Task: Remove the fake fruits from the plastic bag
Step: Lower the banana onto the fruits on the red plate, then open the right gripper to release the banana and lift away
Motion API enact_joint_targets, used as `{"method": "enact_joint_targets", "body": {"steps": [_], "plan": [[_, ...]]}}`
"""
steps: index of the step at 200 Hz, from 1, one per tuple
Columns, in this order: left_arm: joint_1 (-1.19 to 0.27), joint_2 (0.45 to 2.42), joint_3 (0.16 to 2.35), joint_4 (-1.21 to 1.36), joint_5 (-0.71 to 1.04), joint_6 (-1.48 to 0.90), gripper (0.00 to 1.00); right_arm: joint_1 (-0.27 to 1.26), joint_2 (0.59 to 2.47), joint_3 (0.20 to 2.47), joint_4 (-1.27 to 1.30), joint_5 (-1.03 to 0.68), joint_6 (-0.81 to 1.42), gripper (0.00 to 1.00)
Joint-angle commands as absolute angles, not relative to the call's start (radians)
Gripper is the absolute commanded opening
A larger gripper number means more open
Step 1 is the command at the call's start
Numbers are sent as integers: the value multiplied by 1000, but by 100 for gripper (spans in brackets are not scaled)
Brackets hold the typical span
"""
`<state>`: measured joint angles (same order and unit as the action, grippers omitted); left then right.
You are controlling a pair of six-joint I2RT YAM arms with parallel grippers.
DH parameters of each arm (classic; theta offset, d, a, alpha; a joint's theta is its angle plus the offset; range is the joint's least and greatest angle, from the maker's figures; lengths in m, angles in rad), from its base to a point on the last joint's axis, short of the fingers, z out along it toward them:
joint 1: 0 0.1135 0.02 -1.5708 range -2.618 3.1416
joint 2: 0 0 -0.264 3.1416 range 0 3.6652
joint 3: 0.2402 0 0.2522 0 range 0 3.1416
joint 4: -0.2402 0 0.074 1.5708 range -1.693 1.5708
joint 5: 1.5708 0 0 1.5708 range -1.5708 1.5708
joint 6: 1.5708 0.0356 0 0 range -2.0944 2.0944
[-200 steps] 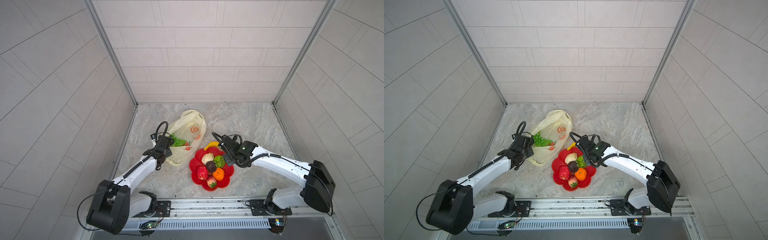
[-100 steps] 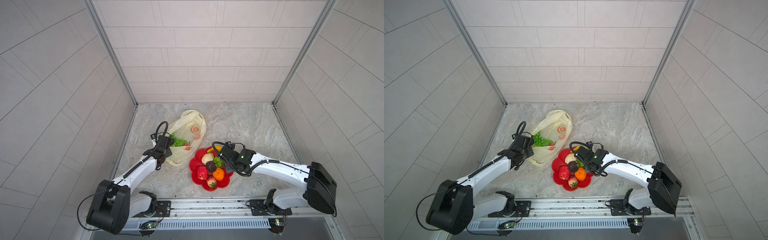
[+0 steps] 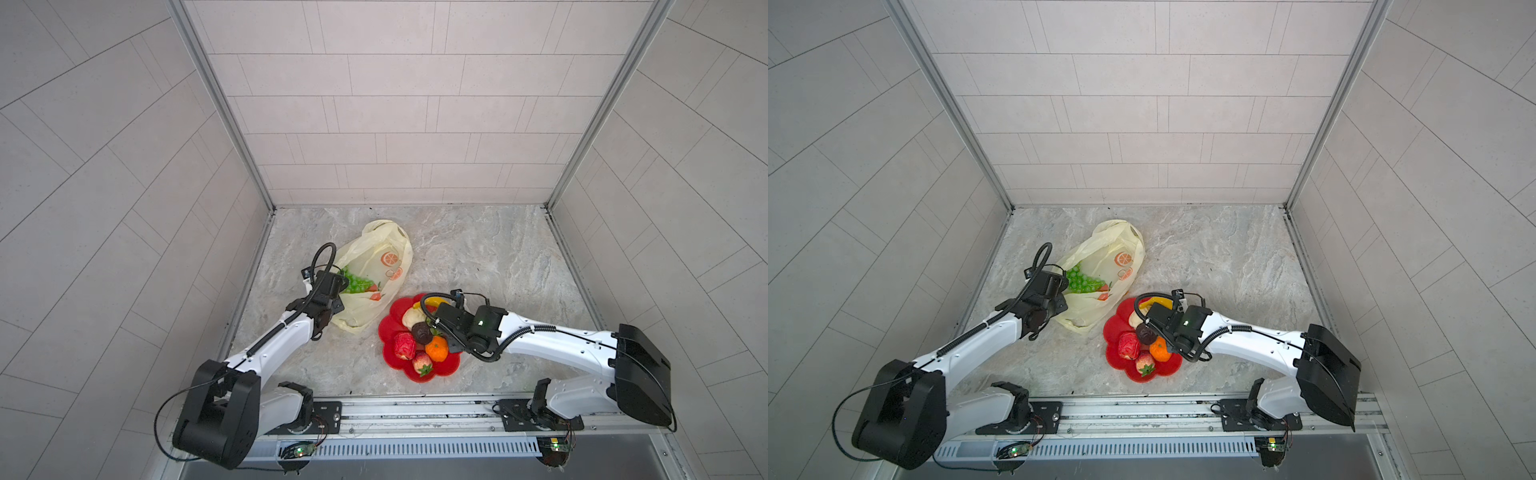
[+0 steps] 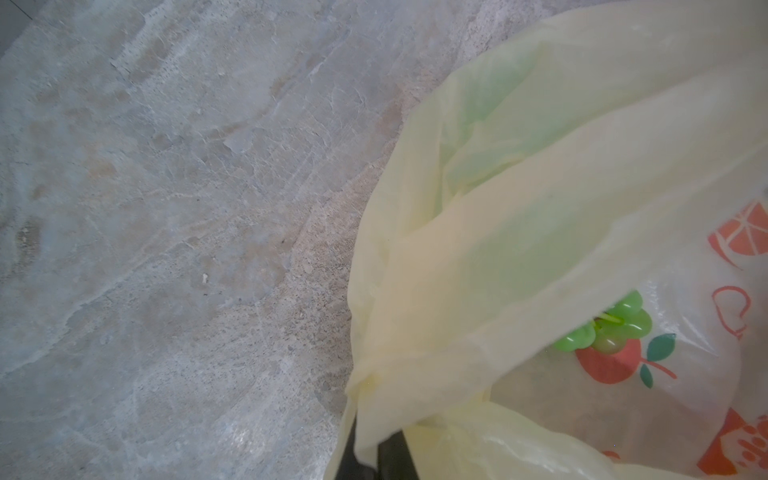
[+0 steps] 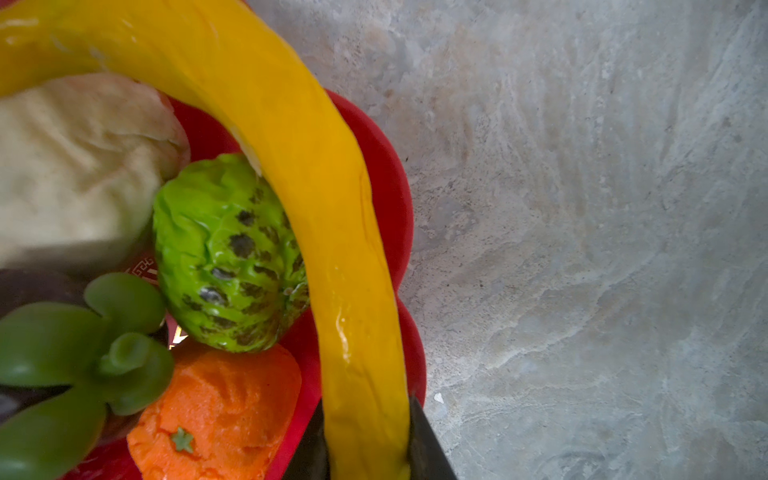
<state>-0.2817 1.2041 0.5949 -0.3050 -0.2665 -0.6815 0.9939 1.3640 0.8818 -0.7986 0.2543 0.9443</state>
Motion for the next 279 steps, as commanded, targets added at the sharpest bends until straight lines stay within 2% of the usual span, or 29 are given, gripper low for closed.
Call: {"method": "enact_joint_targets", "body": {"steps": [1, 67, 153, 173, 187, 207, 279], "plan": [[-278, 1190, 607, -329, -273, -687, 0, 1000, 1355, 874, -828, 295, 987, 26], [-279, 1190, 607, -328, -275, -685, 0, 1011, 1426, 885, -799, 260, 976, 29], [-279, 1194, 608, -328, -276, -683, 0, 1026, 1373, 894, -802, 304, 968, 41], [-278, 1195, 609, -328, -276, -683, 0, 1026, 1350, 898, -809, 320, 965, 41], [-279, 1196, 609, -327, -275, -683, 0, 1026, 1327, 895, -804, 328, 967, 36], [-278, 1197, 610, -328, -275, -683, 0, 1023, 1308, 885, -776, 330, 963, 34], [-279, 1207, 611, -324, -275, -682, 0, 1017, 1443, 897, -715, 279, 950, 31]]}}
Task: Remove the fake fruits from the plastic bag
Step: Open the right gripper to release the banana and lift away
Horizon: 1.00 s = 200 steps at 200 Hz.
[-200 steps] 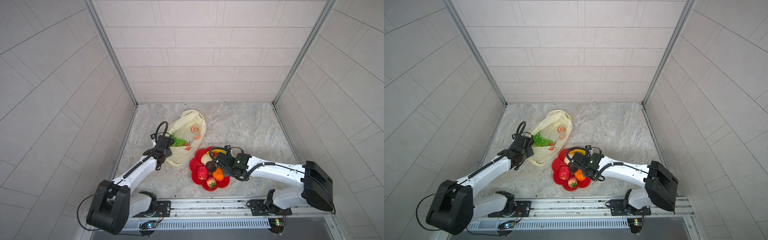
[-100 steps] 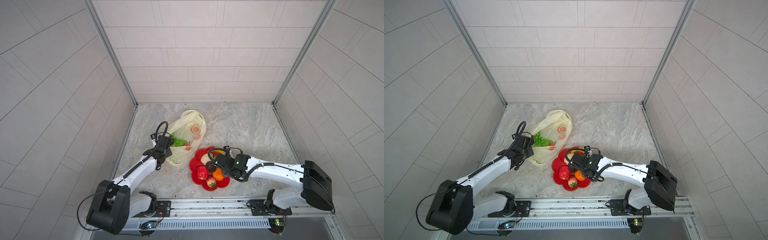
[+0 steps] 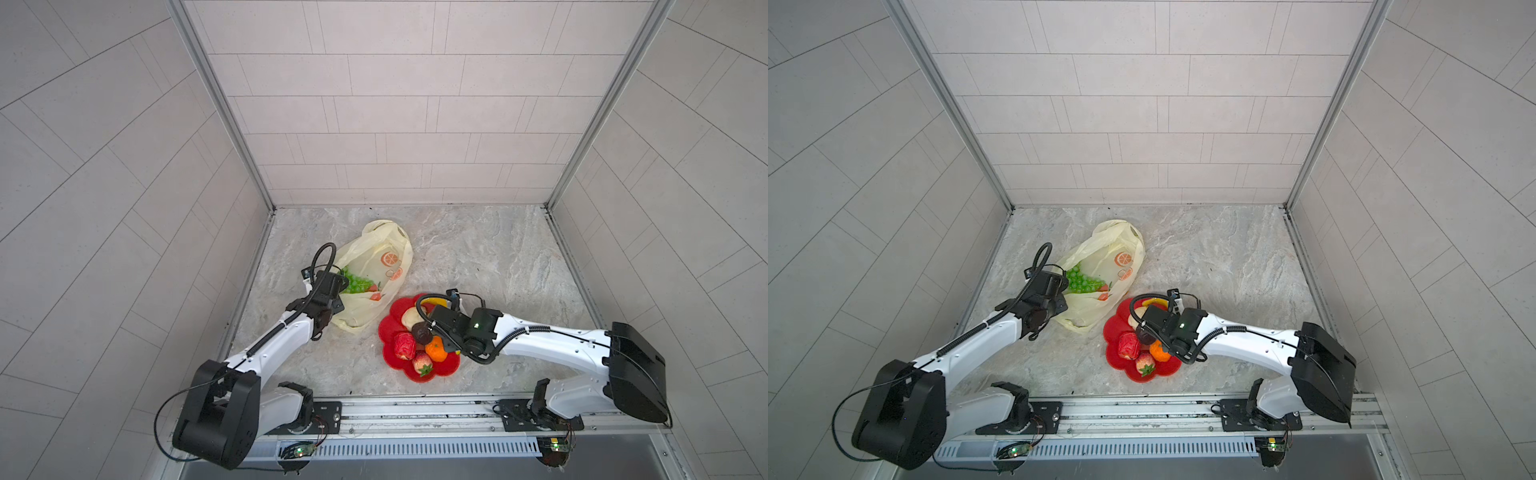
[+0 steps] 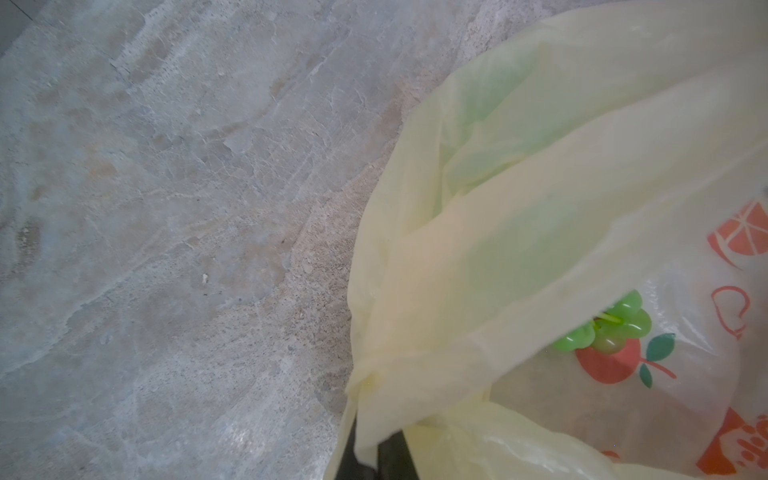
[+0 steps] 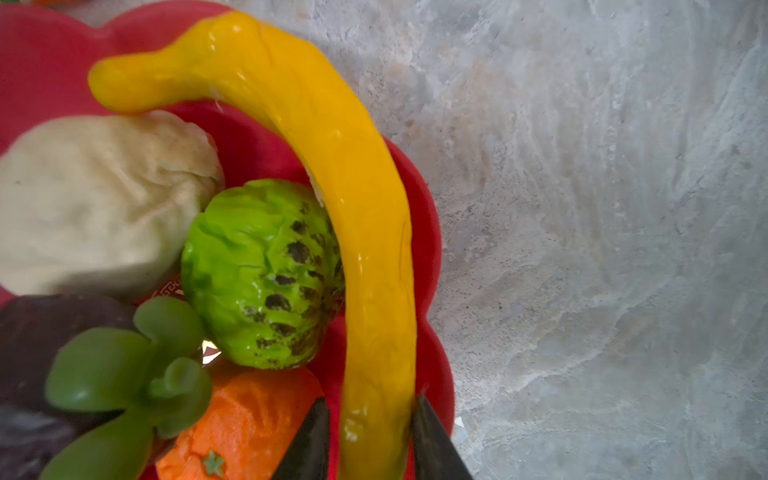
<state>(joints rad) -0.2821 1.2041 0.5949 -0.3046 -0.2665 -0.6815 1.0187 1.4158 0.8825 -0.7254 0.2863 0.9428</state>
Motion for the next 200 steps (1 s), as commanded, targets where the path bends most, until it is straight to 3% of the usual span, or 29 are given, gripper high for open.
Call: {"method": "enact_joint_targets", "body": {"steps": [1, 40, 72, 112, 150, 167, 200], "plan": [[-278, 1208, 611, -324, -275, -682, 0, 1017, 1443, 896, -715, 278, 950, 31], [-279, 1212, 612, -322, -271, -681, 0, 1019, 1410, 902, -744, 300, 945, 31], [-279, 1214, 610, -319, -267, -681, 0, 1018, 1390, 927, -791, 342, 932, 45], [-278, 1216, 605, -294, -233, -669, 0, 1017, 1310, 996, -878, 444, 892, 47], [-279, 1276, 636, -257, -111, -622, 0, 1005, 1184, 995, -702, 509, 761, 49], [-290, 1275, 633, -201, -24, -568, 0, 986, 1195, 1024, -636, 500, 707, 51], [-313, 1323, 657, -234, -55, -592, 1, 900, 1319, 1156, -526, 318, 588, 54]]}}
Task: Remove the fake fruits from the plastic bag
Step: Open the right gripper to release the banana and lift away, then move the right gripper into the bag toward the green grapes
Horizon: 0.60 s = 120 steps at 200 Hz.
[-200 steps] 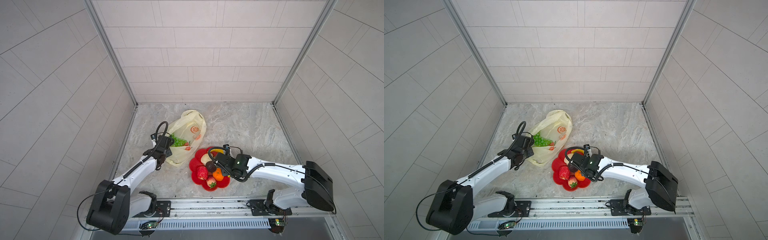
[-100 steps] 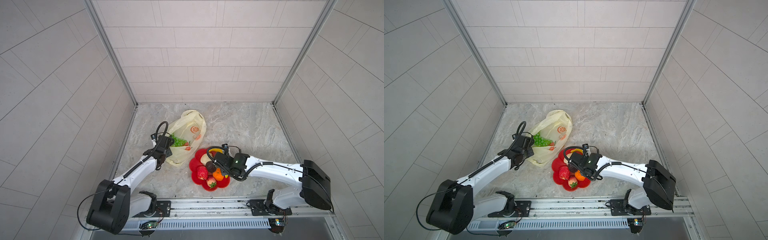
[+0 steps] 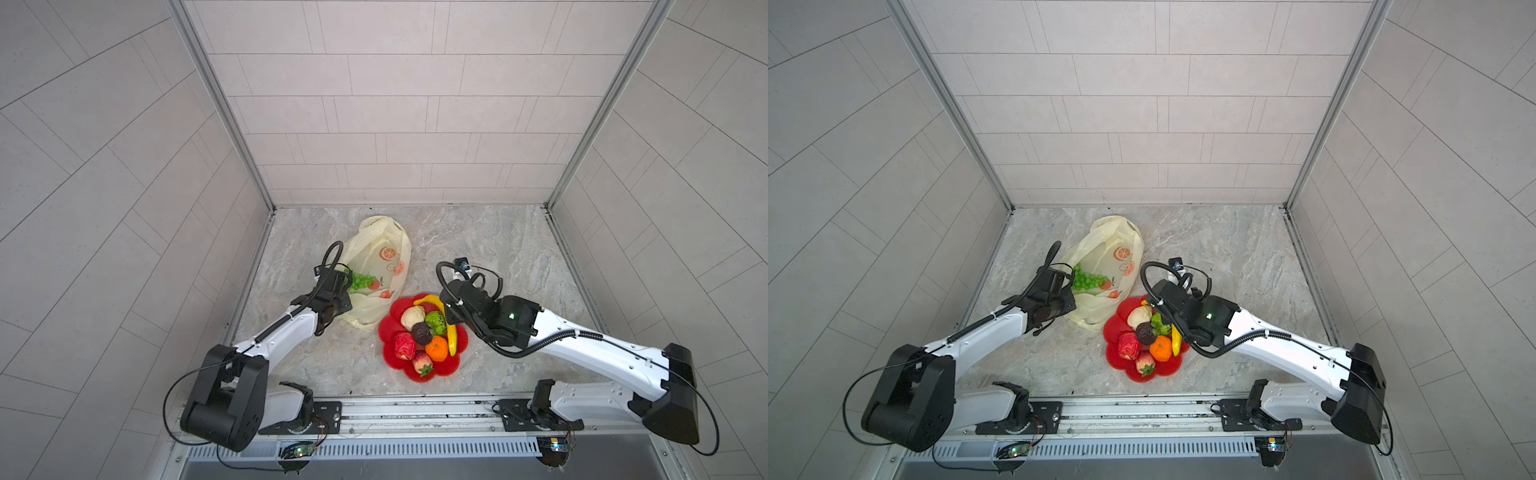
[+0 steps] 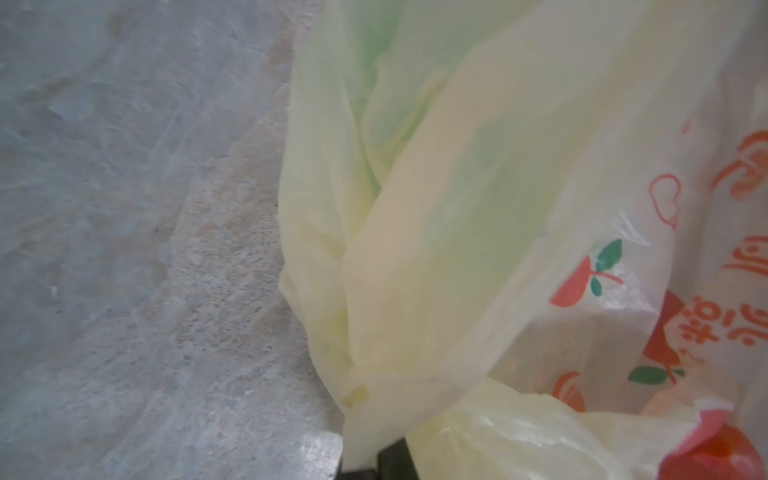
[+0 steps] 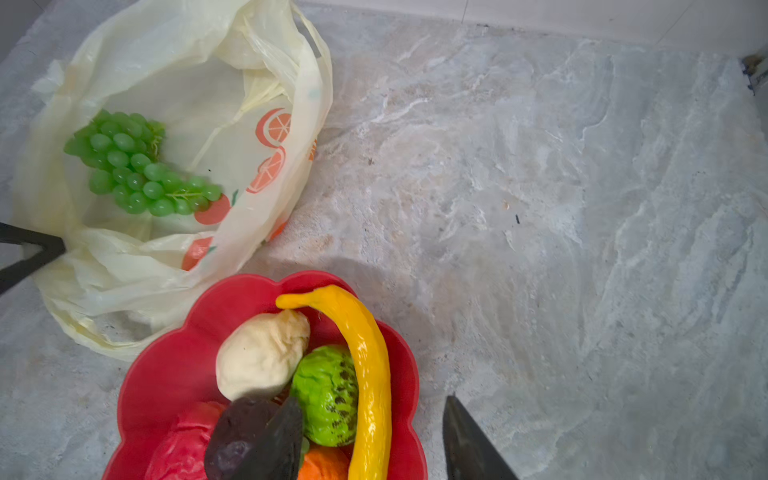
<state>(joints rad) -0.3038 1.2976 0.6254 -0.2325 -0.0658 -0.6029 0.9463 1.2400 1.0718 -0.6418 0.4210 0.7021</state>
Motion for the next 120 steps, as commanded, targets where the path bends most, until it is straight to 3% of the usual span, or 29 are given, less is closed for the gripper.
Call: {"method": "enact_joint_targets", "body": {"steps": [1, 30, 72, 96, 120], "plan": [[-313, 1322, 658, -234, -57, -594, 1, 899, 1325, 1163, -525, 313, 585, 54], [-308, 1254, 634, -266, -158, -627, 21, 887, 1539, 1367, -570, 216, 475, 55], [-273, 1162, 587, -264, -204, -658, 60, 881, 1821, 1594, -603, 116, 385, 56], [-250, 1213, 602, -247, -159, -658, 71, 881, 1968, 1706, -625, 97, 366, 56], [-184, 1266, 664, -243, -100, -667, 74, 881, 2055, 1735, -578, 121, 308, 56]]}}
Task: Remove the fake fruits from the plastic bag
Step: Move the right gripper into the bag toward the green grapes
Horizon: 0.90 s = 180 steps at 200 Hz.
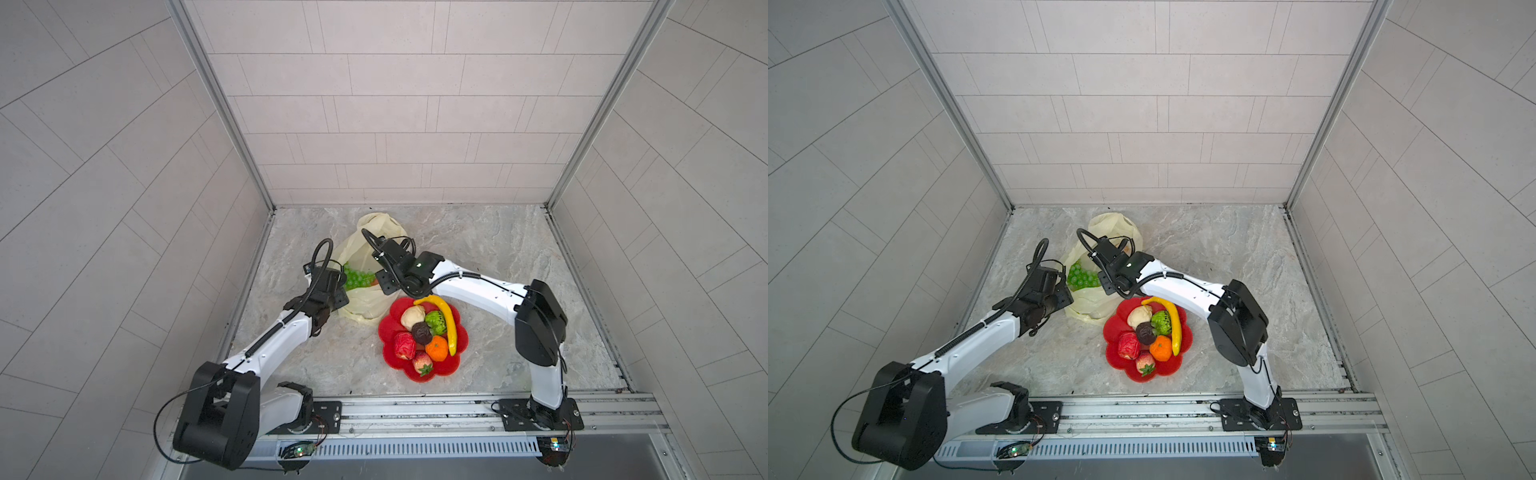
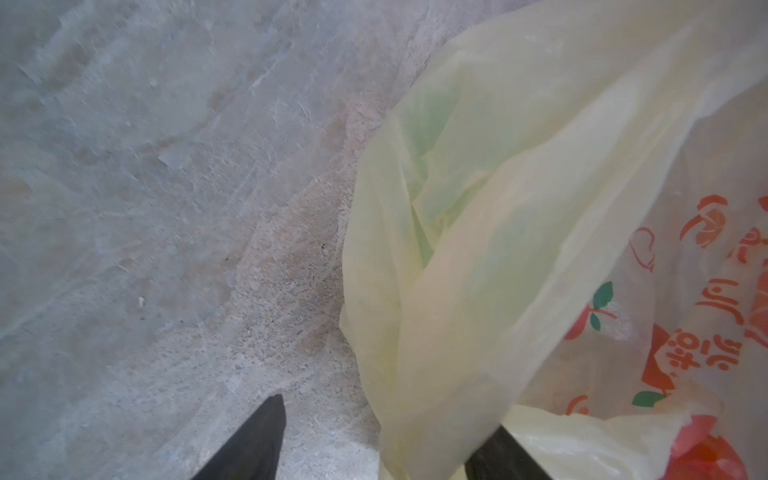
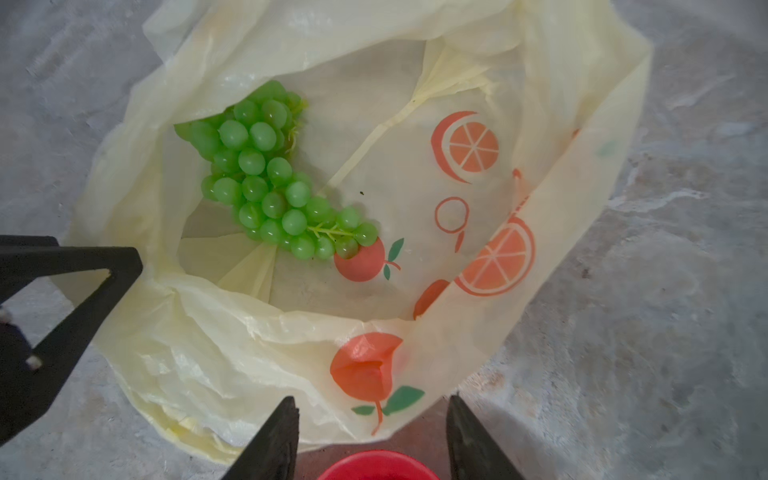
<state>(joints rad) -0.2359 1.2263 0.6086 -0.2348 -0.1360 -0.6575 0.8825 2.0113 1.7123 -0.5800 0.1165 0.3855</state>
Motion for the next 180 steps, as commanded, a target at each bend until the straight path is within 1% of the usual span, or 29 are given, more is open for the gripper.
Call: {"method": "enact_joint_targets", "body": {"steps": [1, 20, 52, 64, 69, 82, 93, 109, 129, 151, 169, 180], "plan": [[-182, 1267, 666, -244, -99, -667, 74, 881, 2058, 1733, -574, 124, 306, 56], [-171, 1276, 678, -197, -84, -687, 81, 861, 2111, 1764, -565, 111, 296, 57], [-170, 1406, 752, -172, -46, -651, 84, 869, 2219, 1865, -628, 118, 256, 58], [-171, 1470, 790, -203, -41, -640, 83, 874, 2239, 1870, -633, 121, 253, 58], [-169, 1489, 799, -216, -49, -645, 81, 875, 2244, 1868, -635, 117, 254, 58], [-152, 1498, 780, -211, -62, -669, 71, 876, 2242, 1848, -625, 106, 254, 58], [-122, 1471, 739, -184, -52, -693, 64, 879, 2231, 1822, -610, 101, 248, 57], [-93, 1412, 692, -162, -66, -714, 55, 889, 2223, 1802, -605, 97, 234, 57], [-88, 1365, 661, -162, -89, -719, 48, 891, 2230, 1796, -611, 103, 229, 57], [-57, 1353, 629, -148, -60, -749, 36, 891, 2246, 1794, -616, 123, 223, 57], [-28, 1377, 618, -122, -8, -756, 33, 887, 2254, 1793, -620, 134, 221, 57], [-27, 1406, 626, -123, 9, -755, 30, 882, 2254, 1794, -618, 133, 221, 57]]}}
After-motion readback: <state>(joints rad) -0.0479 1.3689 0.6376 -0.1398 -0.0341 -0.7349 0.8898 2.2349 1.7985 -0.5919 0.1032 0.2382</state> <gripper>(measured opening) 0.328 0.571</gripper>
